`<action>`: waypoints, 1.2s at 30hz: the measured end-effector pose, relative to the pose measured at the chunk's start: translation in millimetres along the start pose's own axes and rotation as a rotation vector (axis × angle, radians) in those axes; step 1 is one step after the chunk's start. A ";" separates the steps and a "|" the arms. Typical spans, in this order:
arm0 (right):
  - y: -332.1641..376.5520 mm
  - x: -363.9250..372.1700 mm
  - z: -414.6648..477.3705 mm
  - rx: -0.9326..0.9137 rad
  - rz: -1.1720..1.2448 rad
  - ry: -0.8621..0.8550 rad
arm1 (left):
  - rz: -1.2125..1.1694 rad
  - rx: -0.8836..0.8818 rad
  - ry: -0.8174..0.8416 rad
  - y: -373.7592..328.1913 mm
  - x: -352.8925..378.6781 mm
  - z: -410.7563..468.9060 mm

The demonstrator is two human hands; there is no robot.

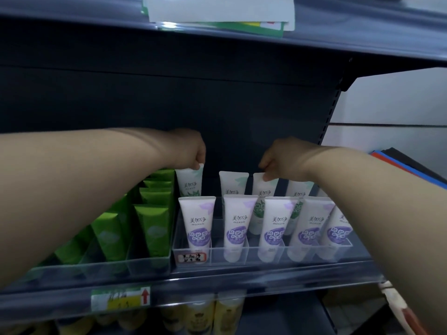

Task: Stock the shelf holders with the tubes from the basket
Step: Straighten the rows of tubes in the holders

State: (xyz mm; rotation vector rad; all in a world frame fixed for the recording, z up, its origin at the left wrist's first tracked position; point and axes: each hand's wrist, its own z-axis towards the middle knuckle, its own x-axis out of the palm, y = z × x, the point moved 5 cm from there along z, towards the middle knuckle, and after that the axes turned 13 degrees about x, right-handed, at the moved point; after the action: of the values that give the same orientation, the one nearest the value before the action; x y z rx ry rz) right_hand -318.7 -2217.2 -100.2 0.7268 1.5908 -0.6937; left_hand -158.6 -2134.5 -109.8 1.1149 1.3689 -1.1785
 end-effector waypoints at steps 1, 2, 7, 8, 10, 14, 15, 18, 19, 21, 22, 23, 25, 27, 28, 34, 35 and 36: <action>0.2 -0.4 -0.6 0.002 0.004 -0.004 | -0.011 0.008 -0.010 -2.1 0.1 -0.3; 0.1 -1.1 -1.7 0.006 0.007 -0.008 | -0.016 0.021 -0.012 -5.3 -0.2 -0.9; -2.0 -4.1 -6.9 0.023 0.014 -0.019 | -0.035 0.100 0.017 -21.7 -0.6 -3.6; -1.9 -4.7 -7.2 0.023 0.016 -0.026 | -0.045 0.101 0.003 -22.3 -0.4 -4.4; -1.3 -5.5 -7.4 0.027 0.025 -0.033 | -0.073 0.090 -0.029 -20.8 0.6 -5.7; 1.2 -6.8 -8.1 0.027 0.040 -0.031 | -0.098 0.059 -0.063 -17.4 0.1 -8.6; 2.3 -6.9 -8.6 0.026 0.040 -0.031 | -0.102 0.056 -0.066 -17.1 -0.2 -9.1; 5.6 -7.3 -11.4 0.023 0.057 -0.034 | -0.129 0.050 -0.067 -17.5 -1.7 -11.8; 7.3 -7.8 -12.6 0.021 0.073 -0.038 | -0.142 0.047 -0.071 -17.7 -2.4 -12.9; 12.7 -9.1 -15.3 0.002 0.107 -0.044 | -0.159 0.039 -0.082 -18.4 -3.6 -14.9; 16.5 -9.3 -16.6 -0.013 0.120 -0.044 | -0.161 0.038 -0.091 -18.9 -4.3 -15.8; 21.0 -9.0 -17.2 -0.031 0.131 -0.043 | -0.158 0.040 -0.104 -19.6 -5.2 -16.5; 30.8 -6.4 -16.7 -0.060 0.151 -0.037 | -0.138 0.047 -0.144 -20.7 -9.3 -18.5; 39.1 -1.7 -13.4 -0.077 0.170 -0.031 | -0.110 0.053 -0.189 -21.6 -15.3 -21.7; 42.3 0.9 -11.3 -0.083 0.176 -0.029 | -0.091 0.059 -0.208 -22.1 -18.2 -23.6; 48.7 4.4 -8.1 -0.114 0.161 -0.040 | -0.011 0.064 -0.226 -21.2 -29.1 -37.8; 47.9 4.3 -8.3 -0.112 0.170 -0.050 | -0.009 0.056 -0.208 -20.8 -29.4 -39.5; 47.0 4.5 -8.5 -0.109 0.179 -0.058 | -0.015 0.048 -0.199 -20.3 -29.9 -41.2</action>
State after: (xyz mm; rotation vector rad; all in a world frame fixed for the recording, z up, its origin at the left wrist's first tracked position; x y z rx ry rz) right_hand -288.0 -2180.8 -105.4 0.7513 1.4778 -0.4899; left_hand -179.9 -2097.1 -75.9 0.9933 1.2036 -1.3021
